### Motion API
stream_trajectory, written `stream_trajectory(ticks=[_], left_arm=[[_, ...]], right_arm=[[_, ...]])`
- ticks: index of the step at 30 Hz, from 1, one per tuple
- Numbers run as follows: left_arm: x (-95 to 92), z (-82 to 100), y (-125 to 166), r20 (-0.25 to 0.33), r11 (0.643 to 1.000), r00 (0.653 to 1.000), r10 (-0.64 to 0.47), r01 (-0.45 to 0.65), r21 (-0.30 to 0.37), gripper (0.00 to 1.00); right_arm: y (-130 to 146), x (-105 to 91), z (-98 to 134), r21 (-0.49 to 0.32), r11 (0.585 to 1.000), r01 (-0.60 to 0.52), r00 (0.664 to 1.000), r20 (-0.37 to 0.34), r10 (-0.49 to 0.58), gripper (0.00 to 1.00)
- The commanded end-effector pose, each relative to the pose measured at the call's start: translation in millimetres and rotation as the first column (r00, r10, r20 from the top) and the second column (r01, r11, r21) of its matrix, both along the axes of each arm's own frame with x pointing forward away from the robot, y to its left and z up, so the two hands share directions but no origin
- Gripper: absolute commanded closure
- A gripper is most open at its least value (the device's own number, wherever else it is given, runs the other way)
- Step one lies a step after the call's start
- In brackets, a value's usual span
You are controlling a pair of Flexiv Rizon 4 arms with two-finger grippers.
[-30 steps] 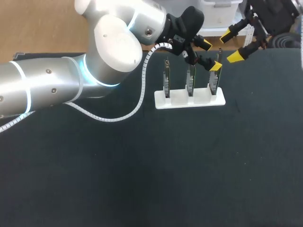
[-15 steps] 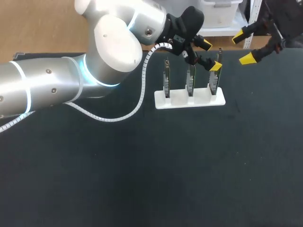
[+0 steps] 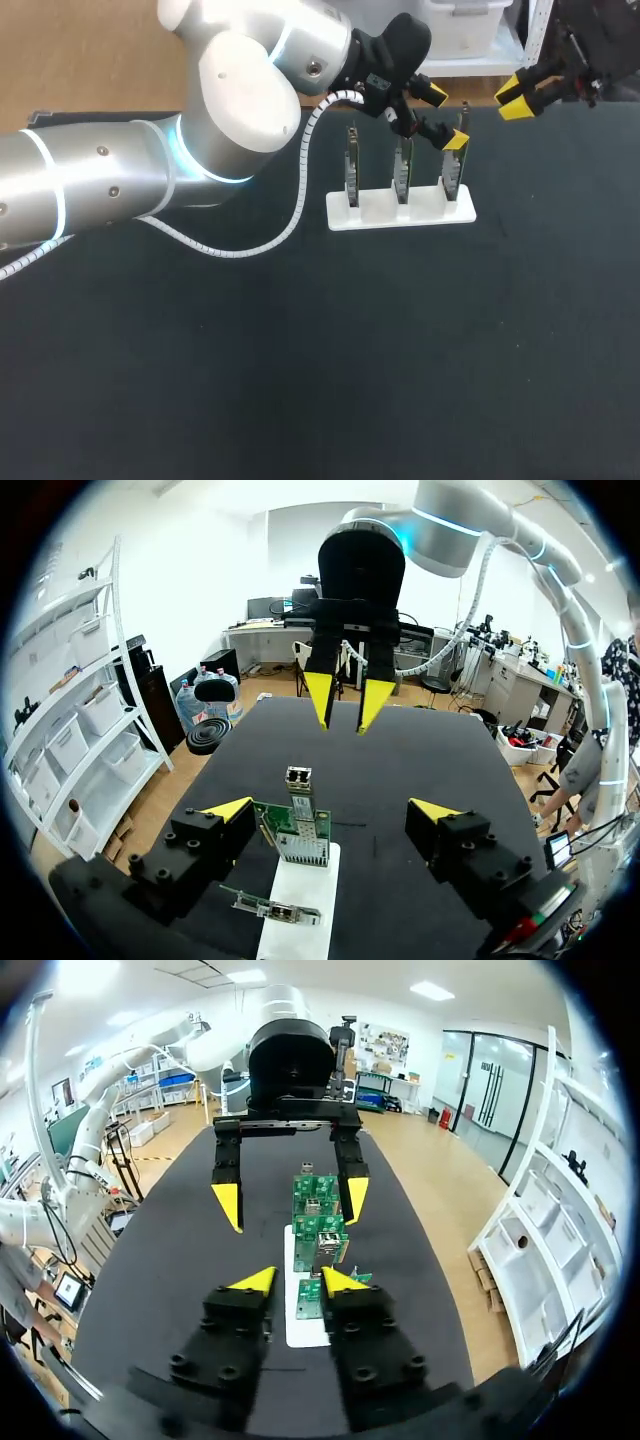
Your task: Pick up the optical module with the left hand, and insert it into the network port with the right hand.
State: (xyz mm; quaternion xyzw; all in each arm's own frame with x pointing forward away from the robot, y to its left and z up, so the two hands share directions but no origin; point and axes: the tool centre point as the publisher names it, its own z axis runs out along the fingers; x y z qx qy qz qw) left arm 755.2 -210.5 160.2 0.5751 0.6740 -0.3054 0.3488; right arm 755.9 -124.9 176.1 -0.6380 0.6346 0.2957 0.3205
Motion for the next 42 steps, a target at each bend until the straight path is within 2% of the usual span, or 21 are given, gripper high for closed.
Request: stream_trajectory(ticks=[1, 16, 23, 32, 42], left_arm=[[0.6, 0.0, 0, 0.0, 1.0, 1.0, -0.002, 0.002, 0.001, 0.0], [0.6, 0.0, 0, 0.0, 1.0, 1.0, -0.002, 0.002, 0.001, 0.0], [0.6, 0.0, 0, 0.0, 1.0, 1.0, -0.002, 0.002, 0.001, 0.0], [0.6, 0.0, 0, 0.0, 1.0, 1.0, -0.002, 0.002, 0.001, 0.0], [0.6, 0.0, 0, 0.0, 1.0, 1.0, -0.002, 0.002, 0.001, 0.0]], right_arm=[[3, 4.4, 0, -0.001, 1.0, -0.01, 1.0, 0.002, 0.01, 1.0], [18, 20.3, 15, -0.004, 0.998, -0.058, 0.997, 0.05, 0.058, 1.0], [27, 21.8, 19, 0.006, 0.996, -0.084, 0.995, 0.062, 0.083, 1.0], [42, 17.7, 15, 0.03, 0.994, -0.105, 0.993, 0.049, 0.103, 1.0], [44, 16.5, 7, 0.035, 0.995, -0.093, 0.995, 0.031, 0.092, 1.0]])
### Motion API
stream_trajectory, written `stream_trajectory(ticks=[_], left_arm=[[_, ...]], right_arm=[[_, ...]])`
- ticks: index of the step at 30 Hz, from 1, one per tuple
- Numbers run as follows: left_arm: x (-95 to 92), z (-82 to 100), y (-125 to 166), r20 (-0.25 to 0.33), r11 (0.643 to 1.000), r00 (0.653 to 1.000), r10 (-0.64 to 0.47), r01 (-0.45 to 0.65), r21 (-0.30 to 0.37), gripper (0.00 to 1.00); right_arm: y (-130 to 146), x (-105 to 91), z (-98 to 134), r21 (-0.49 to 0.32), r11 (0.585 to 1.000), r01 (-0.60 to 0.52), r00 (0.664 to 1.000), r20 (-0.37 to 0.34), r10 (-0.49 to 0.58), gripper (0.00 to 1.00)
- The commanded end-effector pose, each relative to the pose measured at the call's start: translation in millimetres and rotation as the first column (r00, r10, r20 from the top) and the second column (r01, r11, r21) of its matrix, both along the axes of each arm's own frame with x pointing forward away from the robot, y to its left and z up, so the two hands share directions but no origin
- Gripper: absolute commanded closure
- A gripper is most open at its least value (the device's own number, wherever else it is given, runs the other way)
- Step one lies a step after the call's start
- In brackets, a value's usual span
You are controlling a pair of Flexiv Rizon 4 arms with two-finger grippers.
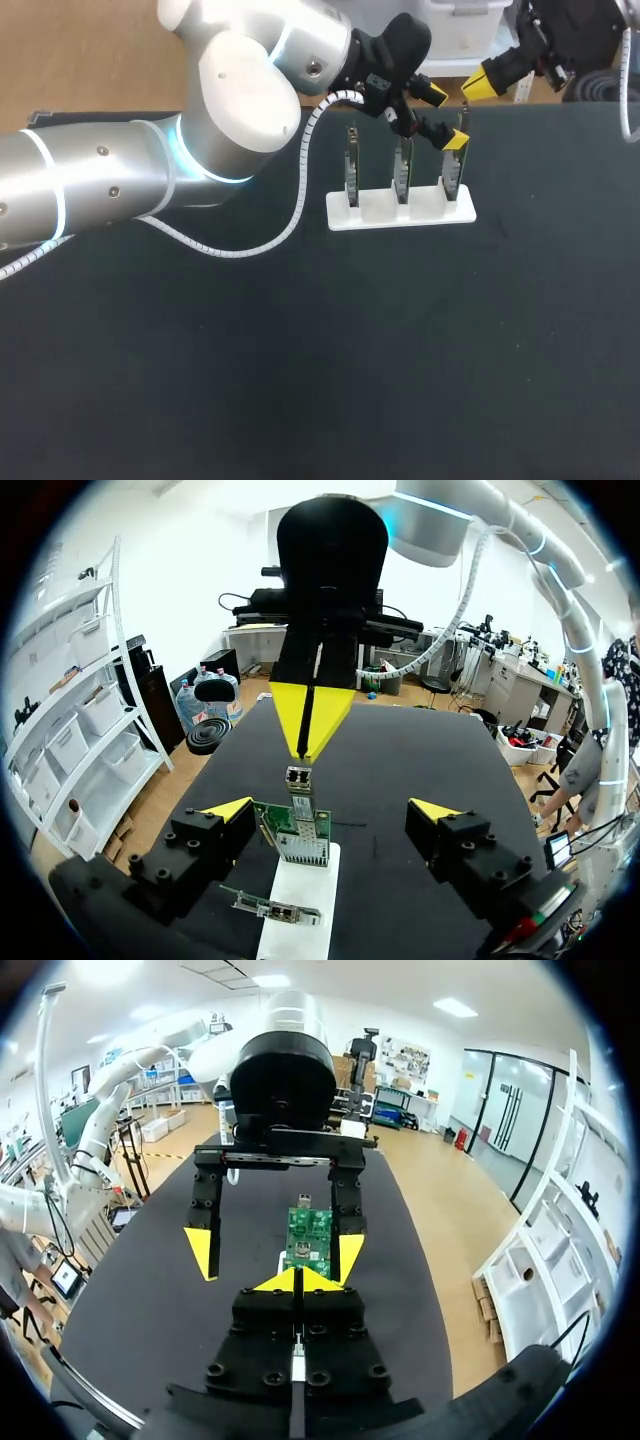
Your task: Pick up the optical module with the left hand, and insert it into the network port with the right hand.
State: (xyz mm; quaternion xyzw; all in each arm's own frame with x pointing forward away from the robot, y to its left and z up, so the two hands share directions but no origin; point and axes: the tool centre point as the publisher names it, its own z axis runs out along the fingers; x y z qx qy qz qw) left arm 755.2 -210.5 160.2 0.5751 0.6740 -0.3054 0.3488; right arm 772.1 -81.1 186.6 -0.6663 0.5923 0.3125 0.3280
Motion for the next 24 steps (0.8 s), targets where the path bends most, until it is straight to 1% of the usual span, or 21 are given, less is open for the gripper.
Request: stream_trajectory(ticks=[1, 24], left_arm=[[0.6, 0.0, 0, 0.0, 1.0, 1.0, -0.002, 0.002, 0.001, 0.0], [0.6, 0.0, 0, 0.0, 1.0, 1.0, -0.002, 0.002, 0.001, 0.0]], right_arm=[[-1, 0.4, -4, -0.004, 1.0, 0.005, 1.0, -0.005, -0.005, 1.0], [-4, 3.8, -17, -0.01, 1.0, 0.005, 0.999, -0.037, -0.005, 1.0]])
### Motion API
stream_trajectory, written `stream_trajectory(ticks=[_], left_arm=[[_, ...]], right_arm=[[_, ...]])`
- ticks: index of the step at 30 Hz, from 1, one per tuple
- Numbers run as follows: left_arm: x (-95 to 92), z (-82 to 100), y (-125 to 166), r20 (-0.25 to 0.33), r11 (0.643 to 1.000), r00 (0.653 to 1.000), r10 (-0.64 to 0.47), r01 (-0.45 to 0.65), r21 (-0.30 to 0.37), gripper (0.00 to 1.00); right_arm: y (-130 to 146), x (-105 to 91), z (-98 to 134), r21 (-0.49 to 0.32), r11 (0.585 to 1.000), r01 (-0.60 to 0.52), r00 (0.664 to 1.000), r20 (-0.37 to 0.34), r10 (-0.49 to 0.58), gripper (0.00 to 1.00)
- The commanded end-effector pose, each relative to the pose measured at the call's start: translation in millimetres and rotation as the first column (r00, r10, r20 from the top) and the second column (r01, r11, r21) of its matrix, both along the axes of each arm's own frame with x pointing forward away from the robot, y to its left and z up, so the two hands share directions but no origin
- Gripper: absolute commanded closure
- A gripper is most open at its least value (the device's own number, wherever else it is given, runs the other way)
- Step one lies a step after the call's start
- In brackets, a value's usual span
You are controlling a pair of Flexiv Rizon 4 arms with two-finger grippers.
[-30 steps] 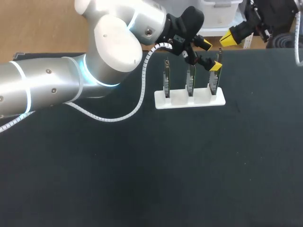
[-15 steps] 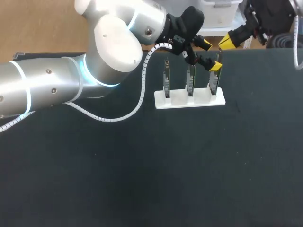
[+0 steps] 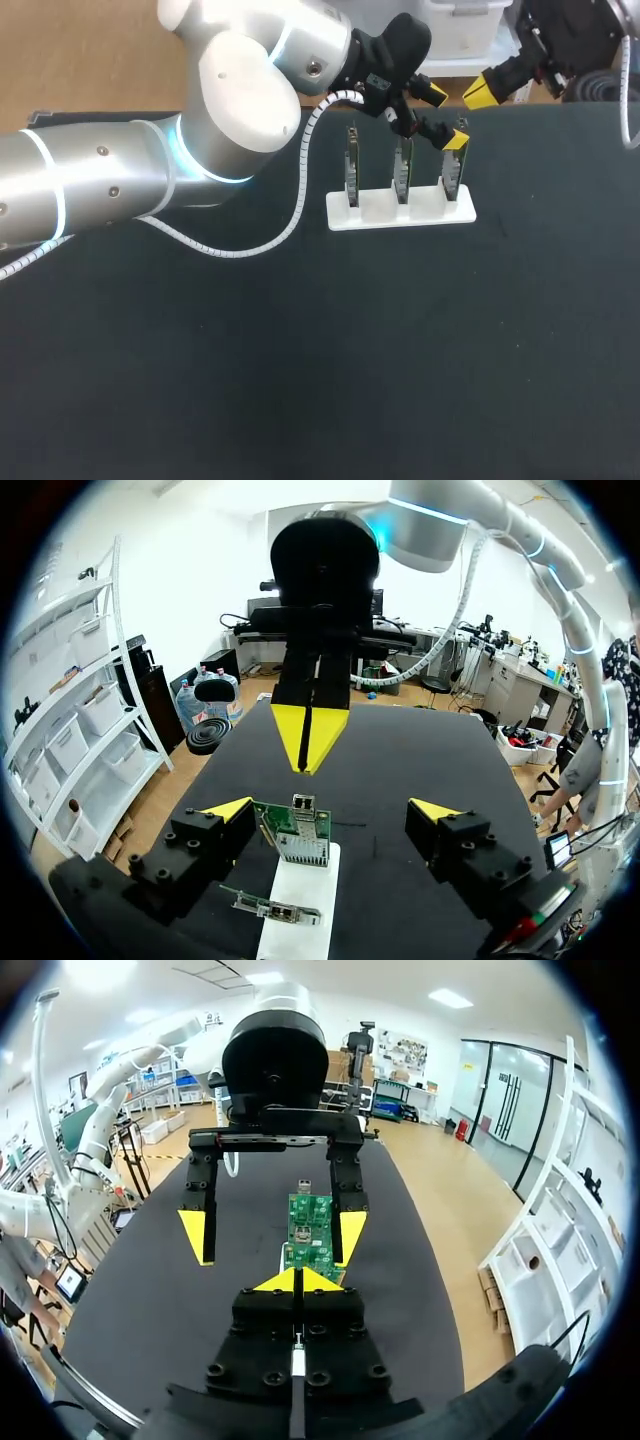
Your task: Pick up the optical module with the left hand, and insert it into the network port with the right hand.
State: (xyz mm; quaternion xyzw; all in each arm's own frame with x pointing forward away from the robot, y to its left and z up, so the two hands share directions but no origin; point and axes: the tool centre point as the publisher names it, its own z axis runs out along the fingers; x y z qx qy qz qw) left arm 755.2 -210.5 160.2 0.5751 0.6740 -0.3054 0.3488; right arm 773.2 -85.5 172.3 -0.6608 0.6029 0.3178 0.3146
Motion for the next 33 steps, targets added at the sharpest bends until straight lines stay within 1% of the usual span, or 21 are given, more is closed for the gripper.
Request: stream_trajectory(ticks=[1, 17, 33], left_arm=[[0.6, 0.0, 0, 0.0, 1.0, 1.0, -0.002, 0.002, 0.001, 0.0], [0.6, 0.0, 0, 0.0, 1.0, 1.0, -0.002, 0.002, 0.001, 0.0], [0.6, 0.0, 0, 0.0, 1.0, 1.0, -0.002, 0.002, 0.001, 0.0]], right_arm=[[1, 2.7, -3, 0.005, 1.0, -0.004, 1.0, -0.005, 0.004, 1.0], [3, 6.2, -12, 0.008, 1.0, -0.013, 0.999, -0.031, 0.013, 1.0], [4, 3.7, -20, 0.019, 1.0, 0.0, 0.999, -0.053, 0.001, 1.0]])
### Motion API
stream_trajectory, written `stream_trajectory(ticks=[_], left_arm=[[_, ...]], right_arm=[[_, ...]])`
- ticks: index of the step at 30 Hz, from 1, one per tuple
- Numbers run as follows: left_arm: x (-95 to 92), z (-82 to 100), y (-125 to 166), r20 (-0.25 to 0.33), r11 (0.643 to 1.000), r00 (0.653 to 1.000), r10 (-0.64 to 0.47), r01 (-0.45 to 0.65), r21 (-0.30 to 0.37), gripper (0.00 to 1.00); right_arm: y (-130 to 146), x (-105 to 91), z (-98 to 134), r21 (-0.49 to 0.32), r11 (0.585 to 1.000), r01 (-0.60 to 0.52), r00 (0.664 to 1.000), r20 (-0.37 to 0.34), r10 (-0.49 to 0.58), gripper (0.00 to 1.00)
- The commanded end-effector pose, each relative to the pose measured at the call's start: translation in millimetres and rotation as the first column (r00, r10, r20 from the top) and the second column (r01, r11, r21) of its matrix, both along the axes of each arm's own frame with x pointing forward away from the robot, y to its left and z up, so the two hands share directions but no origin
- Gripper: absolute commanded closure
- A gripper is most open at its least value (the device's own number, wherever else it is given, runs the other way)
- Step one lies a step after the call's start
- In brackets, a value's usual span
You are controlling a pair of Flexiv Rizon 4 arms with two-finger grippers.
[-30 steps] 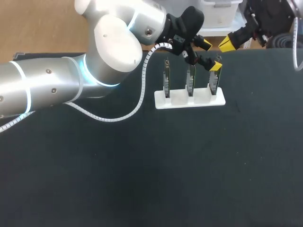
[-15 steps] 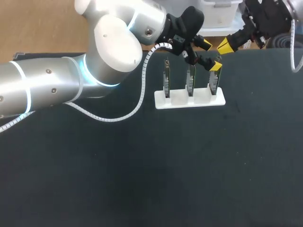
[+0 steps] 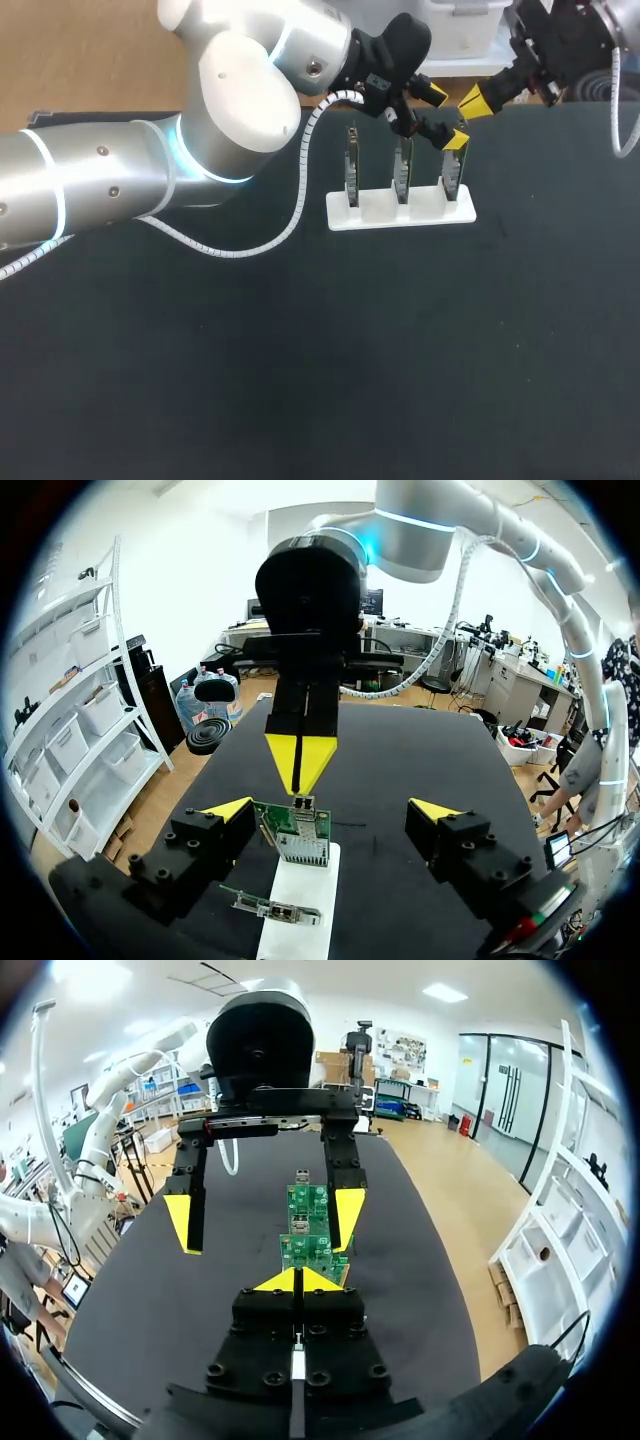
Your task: Pick up the optical module with the left hand, and insert it into the network port with the right hand.
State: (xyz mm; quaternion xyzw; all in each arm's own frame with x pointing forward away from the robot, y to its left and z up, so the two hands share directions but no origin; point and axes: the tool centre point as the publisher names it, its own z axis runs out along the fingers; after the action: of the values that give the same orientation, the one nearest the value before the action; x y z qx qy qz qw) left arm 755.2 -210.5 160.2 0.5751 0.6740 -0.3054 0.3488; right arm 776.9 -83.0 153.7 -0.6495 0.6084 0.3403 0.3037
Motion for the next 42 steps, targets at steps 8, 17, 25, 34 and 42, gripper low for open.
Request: stream_trajectory(ticks=[8, 17, 25, 34, 42], left_arm=[[0.6, 0.0, 0.1, 0.0, 1.0, 1.0, -0.002, 0.002, 0.001, 0.0], [0.6, 0.0, 0.1, 0.0, 1.0, 1.0, -0.002, 0.002, 0.001, 0.0], [0.6, 0.0, 0.1, 0.0, 1.0, 1.0, -0.002, 0.002, 0.001, 0.0], [0.6, 0.0, 0.1, 0.0, 1.0, 1.0, -0.002, 0.002, 0.001, 0.0], [0.6, 0.0, 0.1, 0.0, 1.0, 1.0, -0.002, 0.002, 0.001, 0.0]], right_arm=[[3.8, 0.2, -3.0, -0.001, 1.0, -0.002, 1.0, -0.005, 0.002, 1.0], [4.2, 0.2, -3.4, -0.007, 1.0, 0.002, 1.0, -0.007, -0.002, 1.0], [4.5, 0.6, -5.6, -0.004, 1.0, 0.005, 1.0, -0.014, -0.005, 1.0], [4.3, 0.0, -7.6, -0.004, 1.0, 0.008, 1.0, -0.022, -0.009, 1.0], [4.7, -1.1, -9.3, -0.003, 1.0, 0.012, 1.0, -0.029, -0.012, 1.0]])
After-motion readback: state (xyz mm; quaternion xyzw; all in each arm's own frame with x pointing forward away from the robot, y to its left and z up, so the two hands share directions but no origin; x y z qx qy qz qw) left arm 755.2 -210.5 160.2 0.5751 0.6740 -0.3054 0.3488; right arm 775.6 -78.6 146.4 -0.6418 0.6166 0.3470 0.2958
